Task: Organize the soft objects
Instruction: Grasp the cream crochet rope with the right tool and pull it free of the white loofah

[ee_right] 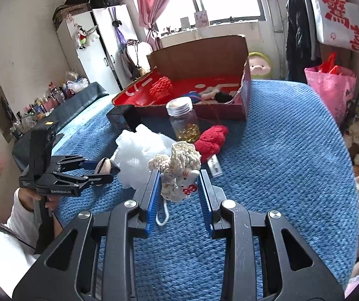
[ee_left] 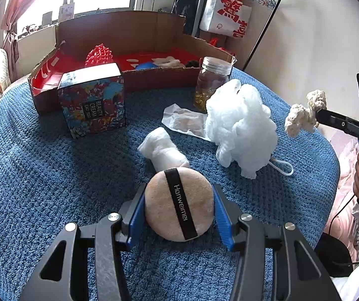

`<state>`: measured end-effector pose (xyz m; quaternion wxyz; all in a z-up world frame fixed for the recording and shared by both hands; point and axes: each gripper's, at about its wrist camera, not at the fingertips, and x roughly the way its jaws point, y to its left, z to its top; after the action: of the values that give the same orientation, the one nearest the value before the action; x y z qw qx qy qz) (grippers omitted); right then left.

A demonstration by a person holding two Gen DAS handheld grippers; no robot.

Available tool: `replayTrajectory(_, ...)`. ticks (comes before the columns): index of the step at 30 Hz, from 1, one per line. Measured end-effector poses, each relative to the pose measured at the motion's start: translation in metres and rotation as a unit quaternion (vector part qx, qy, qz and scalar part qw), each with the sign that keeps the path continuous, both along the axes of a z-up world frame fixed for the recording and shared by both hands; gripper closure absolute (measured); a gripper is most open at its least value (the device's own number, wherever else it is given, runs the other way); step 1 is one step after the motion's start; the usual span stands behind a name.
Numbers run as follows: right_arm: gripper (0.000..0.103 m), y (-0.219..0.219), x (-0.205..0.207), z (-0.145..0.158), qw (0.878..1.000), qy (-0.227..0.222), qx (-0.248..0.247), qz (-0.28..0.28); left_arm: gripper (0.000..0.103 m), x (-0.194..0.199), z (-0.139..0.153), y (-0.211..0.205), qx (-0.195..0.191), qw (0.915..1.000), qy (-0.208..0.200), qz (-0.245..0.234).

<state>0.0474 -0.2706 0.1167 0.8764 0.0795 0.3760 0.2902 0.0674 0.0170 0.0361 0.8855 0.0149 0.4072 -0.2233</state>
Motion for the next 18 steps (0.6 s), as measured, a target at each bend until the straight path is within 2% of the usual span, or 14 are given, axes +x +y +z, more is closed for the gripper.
replayTrajectory(9,0.075,0.025,-0.002,-0.025,0.999,0.028,0.006,0.021,0.052,-0.008,0.002,-0.001,0.003,1.0,-0.008,0.001)
replayTrajectory(18,0.075,0.028,-0.007,-0.023,0.998,0.037,0.047,0.035,0.053,-0.013,0.009,0.002,0.004,0.9999,-0.012,0.004)
